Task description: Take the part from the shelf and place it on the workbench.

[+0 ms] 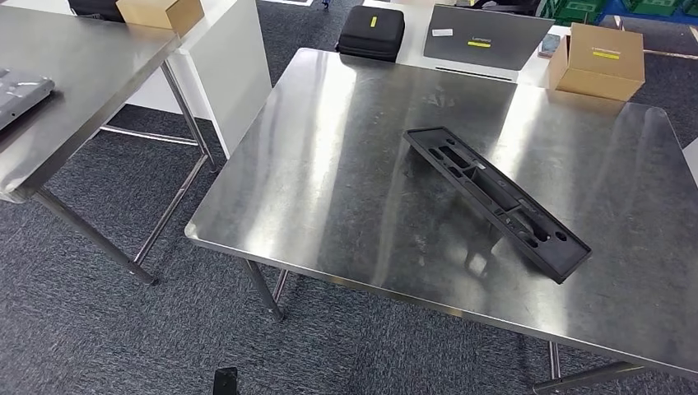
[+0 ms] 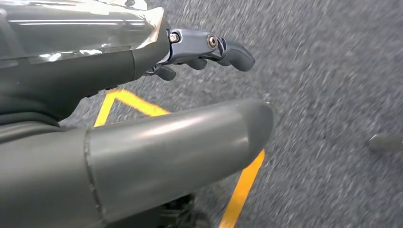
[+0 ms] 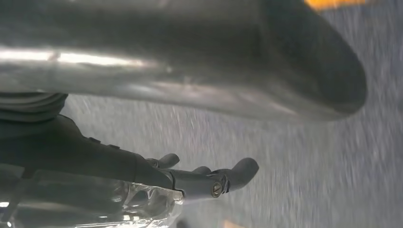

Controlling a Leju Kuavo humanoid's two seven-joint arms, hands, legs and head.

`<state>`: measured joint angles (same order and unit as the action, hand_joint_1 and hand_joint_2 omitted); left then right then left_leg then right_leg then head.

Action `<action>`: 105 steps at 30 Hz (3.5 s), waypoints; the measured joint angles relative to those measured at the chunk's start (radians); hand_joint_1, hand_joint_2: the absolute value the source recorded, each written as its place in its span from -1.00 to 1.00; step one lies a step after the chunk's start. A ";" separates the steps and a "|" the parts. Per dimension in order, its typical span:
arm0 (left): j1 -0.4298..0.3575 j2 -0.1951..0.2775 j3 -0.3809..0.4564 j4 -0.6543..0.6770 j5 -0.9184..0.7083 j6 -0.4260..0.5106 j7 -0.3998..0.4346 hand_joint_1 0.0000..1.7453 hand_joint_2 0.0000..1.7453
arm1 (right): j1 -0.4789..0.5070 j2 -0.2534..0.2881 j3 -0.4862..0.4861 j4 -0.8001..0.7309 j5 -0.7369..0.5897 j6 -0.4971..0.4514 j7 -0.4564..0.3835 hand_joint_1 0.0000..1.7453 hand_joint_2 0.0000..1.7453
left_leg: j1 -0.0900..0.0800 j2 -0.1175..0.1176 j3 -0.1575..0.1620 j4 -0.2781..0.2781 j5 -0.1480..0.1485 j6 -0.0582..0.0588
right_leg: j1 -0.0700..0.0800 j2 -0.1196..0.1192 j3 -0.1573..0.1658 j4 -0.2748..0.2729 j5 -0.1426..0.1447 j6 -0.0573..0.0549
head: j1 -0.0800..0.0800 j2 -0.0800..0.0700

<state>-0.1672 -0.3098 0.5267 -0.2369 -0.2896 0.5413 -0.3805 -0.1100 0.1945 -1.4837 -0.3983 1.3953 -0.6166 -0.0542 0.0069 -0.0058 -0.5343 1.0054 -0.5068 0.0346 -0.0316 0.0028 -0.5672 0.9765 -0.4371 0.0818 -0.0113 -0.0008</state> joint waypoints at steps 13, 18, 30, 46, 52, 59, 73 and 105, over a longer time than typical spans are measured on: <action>0.001 0.001 -0.025 -0.002 -0.024 -0.052 0.049 -1.00 -1.00 | 0.003 -0.009 0.030 0.148 -0.002 0.009 0.059 -1.00 -1.00 | -0.007 0.008 0.002 -0.021 0.022 0.044 | -0.006 -0.003 -0.095 0.209 -0.103 -0.003 | 0.006 0.000; 0.001 0.001 -0.033 -0.003 -0.027 -0.057 0.066 -1.00 -1.00 | 0.007 -0.010 0.030 0.158 -0.015 0.021 0.065 -1.00 -1.00 | -0.013 0.008 0.005 -0.017 0.020 0.040 | 0.000 -0.003 -0.041 0.143 -0.073 0.013 | 0.007 0.000; 0.005 0.006 -0.032 -0.010 0.010 -0.062 0.070 -1.00 -1.00 | 0.003 -0.006 0.033 0.169 -0.013 0.028 0.075 -1.00 -1.00 | 0.002 0.003 -0.124 0.272 -0.137 -0.021 | 0.001 -0.005 0.015 0.008 -0.018 -0.059 | -0.002 0.000; 0.036 0.021 -0.033 -0.010 -0.016 -0.049 0.054 -1.00 -1.00 | 0.008 -0.004 0.035 0.174 -0.014 0.049 0.076 -1.00 -1.00 | -0.012 0.007 -0.023 -0.014 0.041 0.040 | 0.012 -0.003 -0.112 0.302 -0.156 -0.028 | 0.006 0.000; 0.077 0.073 -0.054 -0.004 -0.055 -0.078 0.063 -1.00 -1.00 | 0.008 -0.006 0.046 0.174 -0.013 0.055 0.075 -1.00 -1.00 | -0.026 0.008 -0.030 -0.010 0.053 0.028 | 0.030 -0.003 0.081 -0.008 -0.073 -0.035 | 0.005 0.000; 0.101 0.118 -0.061 0.002 -0.058 -0.073 0.072 -1.00 -1.00 | 0.009 -0.002 0.053 0.176 -0.016 0.059 0.073 -1.00 -1.00 | -0.009 0.003 -0.111 0.180 -0.075 -0.014 | 0.009 -0.010 0.071 -0.018 -0.043 -0.075 | -0.006 0.000; 0.114 0.174 -0.060 0.008 -0.051 -0.098 0.099 -1.00 -1.00 | 0.013 -0.001 0.060 0.177 -0.015 0.065 0.065 -1.00 -1.00 | 0.009 0.001 -0.026 0.011 0.028 0.017 | 0.011 -0.007 -0.024 0.135 -0.105 -0.027 | -0.004 0.000; 0.117 0.198 -0.039 0.022 -0.034 -0.100 0.121 -1.00 -1.00 | 0.019 0.005 0.083 0.182 -0.013 0.094 0.016 -1.00 -1.00 | 0.010 0.005 -0.039 0.014 0.032 0.025 | 0.015 -0.007 -0.053 0.218 -0.163 -0.039 | -0.006 0.000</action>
<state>-0.0505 -0.1114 0.4875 -0.2152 -0.3235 0.4417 -0.2594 -0.0910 0.1991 -1.4005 -0.2167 1.3821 -0.5230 -0.0379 0.0165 -0.0008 -0.5735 1.0194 -0.4752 0.0591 -0.0165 -0.0042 -0.6199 1.1943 -0.6004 0.0426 -0.0178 -0.0008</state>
